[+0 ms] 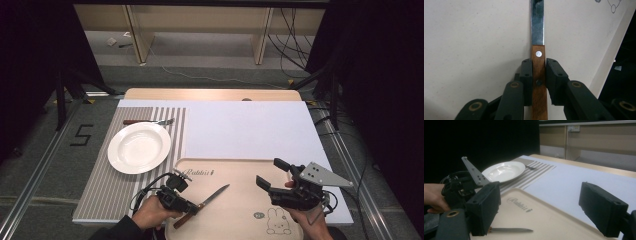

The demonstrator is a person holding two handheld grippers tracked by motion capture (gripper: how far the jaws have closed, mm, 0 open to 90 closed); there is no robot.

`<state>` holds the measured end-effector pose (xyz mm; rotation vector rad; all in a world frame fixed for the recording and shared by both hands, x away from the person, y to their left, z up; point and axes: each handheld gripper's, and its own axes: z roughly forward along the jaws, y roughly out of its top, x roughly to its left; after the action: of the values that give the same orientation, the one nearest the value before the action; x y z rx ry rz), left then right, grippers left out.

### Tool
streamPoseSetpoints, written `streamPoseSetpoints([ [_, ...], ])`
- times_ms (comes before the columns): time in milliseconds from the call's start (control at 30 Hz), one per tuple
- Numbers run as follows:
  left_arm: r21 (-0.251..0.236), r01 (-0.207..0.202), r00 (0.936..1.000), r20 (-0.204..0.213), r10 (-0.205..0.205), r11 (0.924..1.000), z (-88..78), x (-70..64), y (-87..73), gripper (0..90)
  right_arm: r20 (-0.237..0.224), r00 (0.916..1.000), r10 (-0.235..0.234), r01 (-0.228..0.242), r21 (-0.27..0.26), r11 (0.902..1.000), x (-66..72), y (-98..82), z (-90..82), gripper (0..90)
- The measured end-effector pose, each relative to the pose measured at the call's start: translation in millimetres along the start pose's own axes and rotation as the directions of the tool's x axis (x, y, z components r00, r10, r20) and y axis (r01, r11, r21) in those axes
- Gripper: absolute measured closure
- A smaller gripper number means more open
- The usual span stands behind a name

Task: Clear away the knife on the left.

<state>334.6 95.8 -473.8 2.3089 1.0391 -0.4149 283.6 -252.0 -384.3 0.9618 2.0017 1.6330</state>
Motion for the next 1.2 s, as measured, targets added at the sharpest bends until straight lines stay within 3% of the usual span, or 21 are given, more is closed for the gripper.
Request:
streamPoseSetpoints([
  [133, -0.059, -0.021, 0.9982, 0.055, 0.024, 0.9981, -4.6, -4.0, 2.4, 57.8, -0.001, 1.0, -0.001, 0.001, 0.0, 1.0, -0.1, 0.1, -0.3, 18.7],
  [200, -0.095, -0.048, 0.9975, 0.047, 0.053, 0.9943, -7.0, -6.0, 3.0, 50.5, 0.001, 1.0, 0.0, 0.0, 0.0, 1.0, -0.2, 0.0, -0.3, 18.7],
  [300, -0.158, -0.1, 0.9944, 0.019, 0.104, 0.9823, -11.3, -10.5, 3.8, 41.4, 0.0, 1.0, -0.002, 0.002, -0.001, 1.0, 0.0, 0.1, -0.3, 18.7],
  [367, -0.19, -0.159, 0.987, -0.012, 0.16, 0.9688, -13.3, -14.4, 4.1, 35.2, 0.0, 1.0, -0.001, 0.001, -0.002, 1.0, 0.0, 0.0, -0.2, 18.7],
  [500, -0.219, -0.224, 0.9745, -0.039, 0.221, 0.9496, -13.5, -21.7, 3.5, 29.9, 0.0, 1.0, -0.002, 0.002, -0.001, 1.0, 0.0, 0.0, -0.3, 18.7],
  [633, -0.219, -0.323, 0.9464, -0.082, 0.312, 0.9208, -11.6, -29.5, 2.6, 28.7, -0.001, 1.0, -0.002, 0.002, 0.002, 1.0, -0.1, 0.0, -0.2, 18.7],
  [700, -0.199, -0.367, 0.9299, -0.106, 0.352, 0.9088, -9.7, -32.1, 2.5, 29.4, 0.001, 1.0, -0.002, 0.002, 0.001, 1.0, 0.1, 0.0, 0.1, 18.8],
  [833, -0.189, -0.382, 0.9241, -0.092, 0.371, 0.9047, -4.3, -34.6, 4.4, 42.5, 0.001, 1.0, -0.004, 0.004, 0.002, 1.0, 0.1, 0.1, 0.4, 18.8],
  [1067, -0.105, -0.44, 0.8948, -0.133, 0.426, 0.8918, 9.5, -38.7, 8.2, 64.2, 0.0, 1.0, -0.004, 0.004, 0.0, 1.0, 0.2, 0.1, 0.4, 18.7],
  [1133, -0.083, -0.446, 0.8916, -0.131, 0.434, 0.8913, 12.4, -39.1, 9.3, 68.7, 0.0, 1.0, -0.004, 0.004, 0.0, 1.0, 0.1, 0.1, 0.3, 18.8],
  [1200, -0.073, -0.436, 0.8957, -0.132, 0.424, 0.897, 14.4, -38.6, 10.6, 74.0, -0.001, 1.0, -0.003, 0.003, 0.001, 1.0, 0.1, 0.2, 0.3, 18.8],
])
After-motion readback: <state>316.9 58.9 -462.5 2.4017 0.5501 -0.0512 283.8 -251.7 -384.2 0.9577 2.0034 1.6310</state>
